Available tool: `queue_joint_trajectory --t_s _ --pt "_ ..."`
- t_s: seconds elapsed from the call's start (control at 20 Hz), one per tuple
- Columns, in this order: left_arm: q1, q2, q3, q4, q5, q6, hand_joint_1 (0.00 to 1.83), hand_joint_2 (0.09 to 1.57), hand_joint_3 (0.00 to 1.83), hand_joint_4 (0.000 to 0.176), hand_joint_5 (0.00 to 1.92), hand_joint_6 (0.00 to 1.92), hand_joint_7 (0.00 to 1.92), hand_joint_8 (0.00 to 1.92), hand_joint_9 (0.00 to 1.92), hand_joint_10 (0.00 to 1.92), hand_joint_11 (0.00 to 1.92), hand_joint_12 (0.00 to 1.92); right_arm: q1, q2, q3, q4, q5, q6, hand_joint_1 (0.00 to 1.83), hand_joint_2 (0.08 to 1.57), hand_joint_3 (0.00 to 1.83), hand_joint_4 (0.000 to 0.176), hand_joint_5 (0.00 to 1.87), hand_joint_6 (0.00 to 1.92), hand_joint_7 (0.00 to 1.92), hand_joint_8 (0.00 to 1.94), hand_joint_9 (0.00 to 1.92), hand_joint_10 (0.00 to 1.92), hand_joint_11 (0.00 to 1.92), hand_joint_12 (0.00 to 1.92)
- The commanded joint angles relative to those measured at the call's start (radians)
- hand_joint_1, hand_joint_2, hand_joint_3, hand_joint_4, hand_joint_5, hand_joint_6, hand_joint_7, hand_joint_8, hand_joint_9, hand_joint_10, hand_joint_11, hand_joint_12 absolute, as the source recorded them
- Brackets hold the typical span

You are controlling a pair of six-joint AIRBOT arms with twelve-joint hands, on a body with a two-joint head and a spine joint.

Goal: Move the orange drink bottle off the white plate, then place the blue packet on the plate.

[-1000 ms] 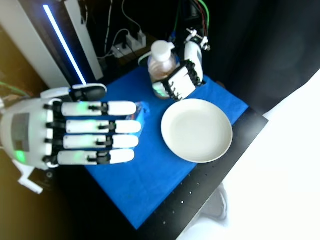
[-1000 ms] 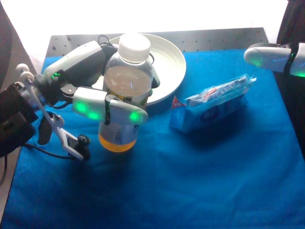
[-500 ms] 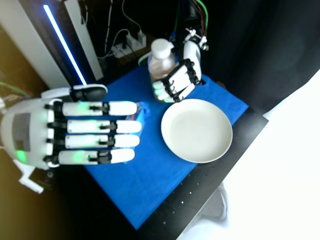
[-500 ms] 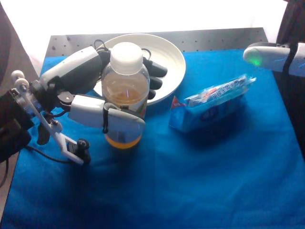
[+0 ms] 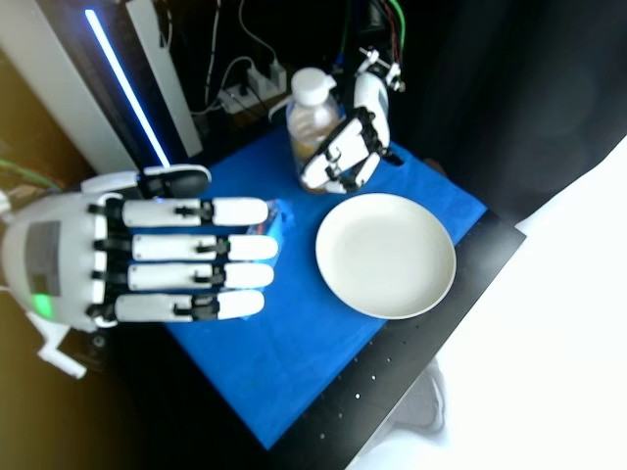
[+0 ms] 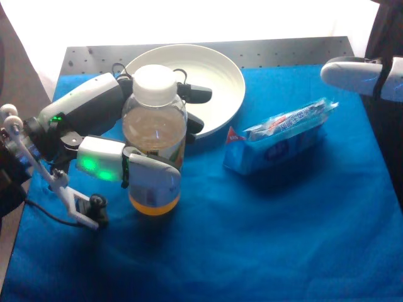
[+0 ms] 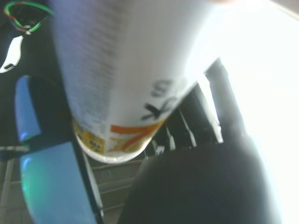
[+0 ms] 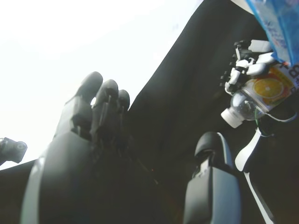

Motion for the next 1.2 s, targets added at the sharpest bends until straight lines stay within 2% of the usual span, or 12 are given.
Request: queue_joint_trajectory --t_s 0.0,0.3,0.45,0.55,0.6,0.75,0.8,0.9,0.95,1.0,1.1,1.15 --pt "-0.001 0.004 -0.007 -0.042 -0.130 -0.012 0.85 0.76 0.00 0.000 0.61 0.00 0.96 0.00 1.05 0.01 0.40 1.55 0.017 -0.002 0.004 0.023 0.123 0.007 0.68 0.95 0.00 0.000 0.03 0.00 0.33 0.00 0.34 0.00 0.00 0.71" --pt "0.014 0.020 -0.031 -0.047 -0.140 0.006 0.77 0.79 0.01 0.000 0.52 0.00 0.82 0.00 0.94 0.00 0.33 1.60 0.017 -0.002 0.004 0.023 0.123 0.007 0.67 0.94 0.00 0.000 0.03 0.00 0.34 0.00 0.35 0.00 0.00 0.76" --pt "0.017 0.031 -0.043 -0.045 -0.144 0.014 0.69 0.79 0.00 0.000 0.35 0.00 0.56 0.00 0.68 0.00 0.16 1.49 0.017 -0.002 0.004 0.023 0.123 0.007 0.66 0.95 0.00 0.000 0.02 0.00 0.36 0.01 0.35 0.00 0.00 0.70" --pt "0.017 0.038 -0.047 -0.042 -0.147 0.014 0.58 0.87 0.02 0.066 0.19 0.00 0.34 0.00 0.42 0.00 0.02 1.38 0.017 -0.003 0.004 0.023 0.123 0.007 0.68 0.95 0.00 0.000 0.03 0.00 0.37 0.01 0.36 0.01 0.01 0.71" --pt "0.017 0.041 -0.050 -0.041 -0.149 0.015 0.47 0.91 0.02 0.096 0.08 0.00 0.21 0.00 0.26 0.00 0.00 1.10 0.017 -0.004 0.004 0.023 0.123 0.007 0.70 0.96 0.01 0.000 0.02 0.00 0.35 0.00 0.35 0.00 0.01 0.72" --pt "0.017 0.046 -0.052 -0.040 -0.154 0.015 0.45 0.85 0.00 0.121 0.00 0.00 0.00 0.00 0.01 0.00 0.00 0.22 0.017 -0.005 0.004 0.023 0.123 0.007 0.69 0.94 0.00 0.000 0.01 0.00 0.33 0.00 0.33 0.00 0.00 0.70" --pt "0.017 0.047 -0.054 -0.040 -0.158 0.015 0.46 0.84 0.00 0.110 0.00 0.00 0.00 0.00 0.00 0.00 0.00 0.04 0.017 -0.005 0.004 0.023 0.123 0.007 0.69 0.94 0.00 0.000 0.01 0.00 0.37 0.01 0.35 0.01 0.01 0.70" --pt "0.017 0.054 -0.062 -0.034 -0.163 0.016 0.52 0.83 0.00 0.142 0.00 0.00 0.00 0.00 0.00 0.00 0.00 0.00 0.017 -0.005 0.004 0.021 0.123 0.007 0.70 0.92 0.00 0.000 0.02 0.00 0.36 0.01 0.33 0.00 0.00 0.70" --pt "0.017 0.058 -0.065 -0.033 -0.165 0.019 0.48 0.83 0.00 0.142 0.00 0.00 0.00 0.00 0.00 0.00 0.00 0.00 0.017 -0.005 0.004 0.021 0.123 0.007 0.70 0.92 0.00 0.000 0.03 0.01 0.35 0.00 0.33 0.00 0.00 0.70" --pt "0.017 0.062 -0.068 -0.032 -0.166 0.024 0.40 0.87 0.01 0.169 0.00 0.00 0.00 0.00 0.00 0.00 0.00 0.00 0.017 -0.005 0.004 0.021 0.123 0.007 0.67 0.92 0.00 0.000 0.03 0.01 0.34 0.00 0.31 0.00 0.00 0.69" --pt "0.017 0.069 -0.073 -0.032 -0.169 0.029 0.26 0.95 0.04 0.176 0.00 0.00 0.00 0.00 0.00 0.00 0.00 0.00 0.017 -0.005 0.004 0.021 0.123 0.007 0.67 0.92 0.00 0.000 0.04 0.00 0.31 0.00 0.27 0.00 0.00 0.65" --pt "0.017 0.074 -0.075 -0.032 -0.171 0.030 0.35 0.92 0.02 0.176 0.00 0.00 0.00 0.00 0.00 0.00 0.00 0.00 0.017 -0.005 0.004 0.021 0.123 0.007 0.66 0.92 0.00 0.000 0.04 0.00 0.31 0.00 0.26 0.00 0.00 0.62"
